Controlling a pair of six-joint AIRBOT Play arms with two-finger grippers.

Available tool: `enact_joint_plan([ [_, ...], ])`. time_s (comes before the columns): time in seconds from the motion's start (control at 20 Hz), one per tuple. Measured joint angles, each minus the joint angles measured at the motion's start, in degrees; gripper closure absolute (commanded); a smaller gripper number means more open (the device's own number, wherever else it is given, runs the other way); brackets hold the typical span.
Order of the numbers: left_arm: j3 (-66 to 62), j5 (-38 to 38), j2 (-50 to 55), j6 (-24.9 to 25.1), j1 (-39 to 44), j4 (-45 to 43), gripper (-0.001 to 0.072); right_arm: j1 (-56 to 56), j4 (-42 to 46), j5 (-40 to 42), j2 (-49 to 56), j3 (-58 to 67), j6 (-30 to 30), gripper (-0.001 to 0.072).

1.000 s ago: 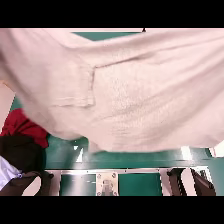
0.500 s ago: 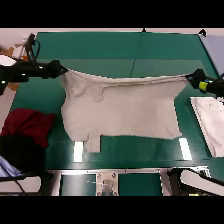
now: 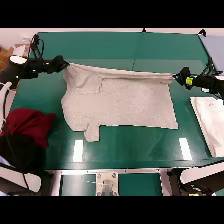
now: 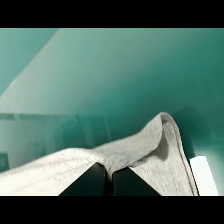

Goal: Fold the shirts.

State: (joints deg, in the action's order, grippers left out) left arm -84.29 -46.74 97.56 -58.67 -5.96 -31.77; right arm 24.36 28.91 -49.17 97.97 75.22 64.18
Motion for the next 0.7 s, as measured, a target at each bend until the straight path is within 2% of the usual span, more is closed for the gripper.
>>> enact_joint_plan([
  [0.35, 0.17, -9.92, 0.39, -6.25, -0.02, -15.56, 0.0681, 0.11, 15.54, -12.22, 1.09, 1.46, 3.43, 0.0696],
  [0.65, 1.99, -13.73, 0.48, -7.67, 0.00, -19.61, 0.0681, 0.11, 25.03, -16.00, 1.29, 1.62, 7.54, 0.0695],
  [0.7, 2.08, -14.01, 0.52, -7.67, 0.00, -19.91, 0.0681, 0.07, 25.73, -16.26, 1.36, 1.62, 7.82, 0.0672],
])
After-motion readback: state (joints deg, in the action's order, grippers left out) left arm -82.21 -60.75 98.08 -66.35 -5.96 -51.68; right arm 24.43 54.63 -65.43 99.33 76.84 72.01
